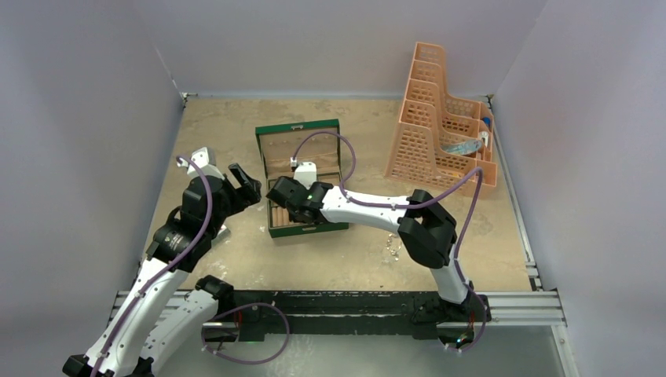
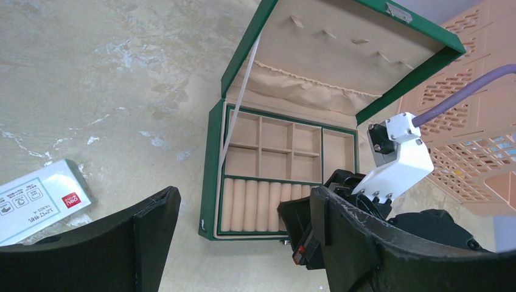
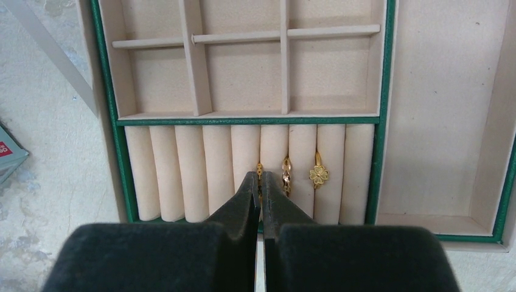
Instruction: Organize the mixed jewelry
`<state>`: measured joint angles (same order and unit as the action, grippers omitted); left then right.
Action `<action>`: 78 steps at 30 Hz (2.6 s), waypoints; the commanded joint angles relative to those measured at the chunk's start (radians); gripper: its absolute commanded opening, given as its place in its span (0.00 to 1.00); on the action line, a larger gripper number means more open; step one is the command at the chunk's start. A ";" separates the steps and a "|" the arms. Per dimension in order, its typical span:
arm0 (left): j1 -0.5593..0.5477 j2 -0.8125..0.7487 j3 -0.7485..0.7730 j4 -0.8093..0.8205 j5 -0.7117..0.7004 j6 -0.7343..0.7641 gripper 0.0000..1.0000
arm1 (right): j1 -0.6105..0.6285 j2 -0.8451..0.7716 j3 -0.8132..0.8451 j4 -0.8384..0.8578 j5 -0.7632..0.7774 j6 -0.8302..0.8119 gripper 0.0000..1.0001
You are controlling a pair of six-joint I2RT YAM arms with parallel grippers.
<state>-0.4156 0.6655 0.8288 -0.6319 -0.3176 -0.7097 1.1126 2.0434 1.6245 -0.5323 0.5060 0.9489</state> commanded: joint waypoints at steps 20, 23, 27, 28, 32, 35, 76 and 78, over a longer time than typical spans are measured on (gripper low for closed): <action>-0.002 -0.008 0.026 0.015 -0.004 0.024 0.79 | -0.002 -0.098 0.050 0.040 0.006 -0.028 0.31; -0.002 -0.020 0.023 0.014 -0.010 0.020 0.78 | -0.002 -0.166 0.006 0.065 0.048 -0.005 0.32; -0.002 -0.034 0.019 0.012 -0.012 0.014 0.78 | -0.002 -0.261 -0.106 0.105 0.135 0.049 0.33; -0.002 -0.037 0.018 0.012 -0.012 0.013 0.78 | -0.003 -0.283 -0.129 0.097 0.161 0.069 0.34; -0.002 -0.044 0.011 0.019 -0.002 0.009 0.78 | -0.037 -0.354 -0.225 0.040 0.223 0.137 0.36; -0.002 -0.039 0.007 0.038 0.024 0.018 0.78 | -0.097 -0.396 -0.305 -0.004 0.205 0.187 0.36; -0.002 0.025 0.002 0.062 0.076 0.005 0.78 | -0.282 -0.352 -0.692 0.145 0.110 0.246 0.12; -0.002 0.024 0.003 0.064 0.091 -0.009 0.78 | -0.282 -0.346 -0.696 0.150 0.110 0.243 0.11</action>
<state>-0.4156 0.6937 0.8265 -0.6151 -0.2481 -0.7132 0.8352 1.6848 0.9421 -0.3946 0.5850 1.1847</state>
